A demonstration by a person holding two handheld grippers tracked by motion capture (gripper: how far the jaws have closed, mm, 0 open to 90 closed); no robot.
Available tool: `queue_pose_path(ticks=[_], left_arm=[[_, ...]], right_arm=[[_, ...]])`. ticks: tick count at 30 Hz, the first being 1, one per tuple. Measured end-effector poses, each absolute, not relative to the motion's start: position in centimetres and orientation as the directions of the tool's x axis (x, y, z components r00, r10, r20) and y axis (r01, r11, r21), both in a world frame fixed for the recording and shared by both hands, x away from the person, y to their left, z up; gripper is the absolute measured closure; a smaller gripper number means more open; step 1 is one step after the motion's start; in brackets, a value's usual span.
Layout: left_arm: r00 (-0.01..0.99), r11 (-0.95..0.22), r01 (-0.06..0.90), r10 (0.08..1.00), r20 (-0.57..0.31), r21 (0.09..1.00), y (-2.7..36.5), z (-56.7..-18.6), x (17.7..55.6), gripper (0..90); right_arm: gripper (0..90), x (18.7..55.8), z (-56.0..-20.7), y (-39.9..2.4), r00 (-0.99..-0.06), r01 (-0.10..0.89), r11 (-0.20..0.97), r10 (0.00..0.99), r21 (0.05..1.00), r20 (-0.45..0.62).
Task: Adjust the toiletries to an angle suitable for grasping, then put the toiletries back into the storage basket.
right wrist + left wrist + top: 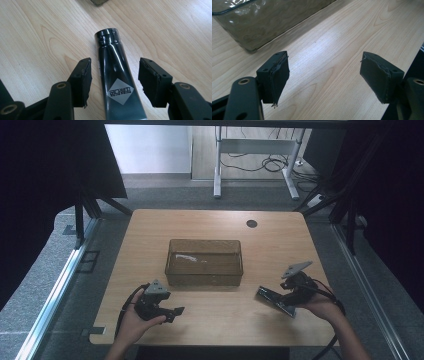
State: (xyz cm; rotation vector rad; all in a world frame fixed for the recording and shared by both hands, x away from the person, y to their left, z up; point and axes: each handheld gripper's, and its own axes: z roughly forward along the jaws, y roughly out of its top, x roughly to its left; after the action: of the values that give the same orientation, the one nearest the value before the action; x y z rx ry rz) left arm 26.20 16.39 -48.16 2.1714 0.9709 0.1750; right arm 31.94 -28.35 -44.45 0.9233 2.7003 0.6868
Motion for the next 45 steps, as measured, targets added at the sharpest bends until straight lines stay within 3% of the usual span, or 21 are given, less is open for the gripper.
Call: queue_pose_path(ticks=[13, 28, 45], left_arm=[[0.694, -0.431, 0.596, 0.701, -0.165, 0.677, 16.9, -48.1, 26.1, 23.8], [0.703, -0.427, 0.597, 0.687, -0.186, 0.68, 16.9, -48.1, 26.1, 23.8], [0.706, -0.433, 0.596, 0.684, -0.183, 0.676, 16.5, -48.3, 26.1, 23.9]], right_arm=[[40.0, 33.9, -44.5, -27.2, -0.814, 0.524, 0.751, 0.581, 0.401, -0.024], [35.4, 34.6, -47.5, -26.3, -0.824, 0.537, 0.795, 0.566, 0.282, -0.027], [39.4, 35.1, -50.2, -26.5, -0.834, 0.534, 0.816, 0.552, 0.221, -0.02]])
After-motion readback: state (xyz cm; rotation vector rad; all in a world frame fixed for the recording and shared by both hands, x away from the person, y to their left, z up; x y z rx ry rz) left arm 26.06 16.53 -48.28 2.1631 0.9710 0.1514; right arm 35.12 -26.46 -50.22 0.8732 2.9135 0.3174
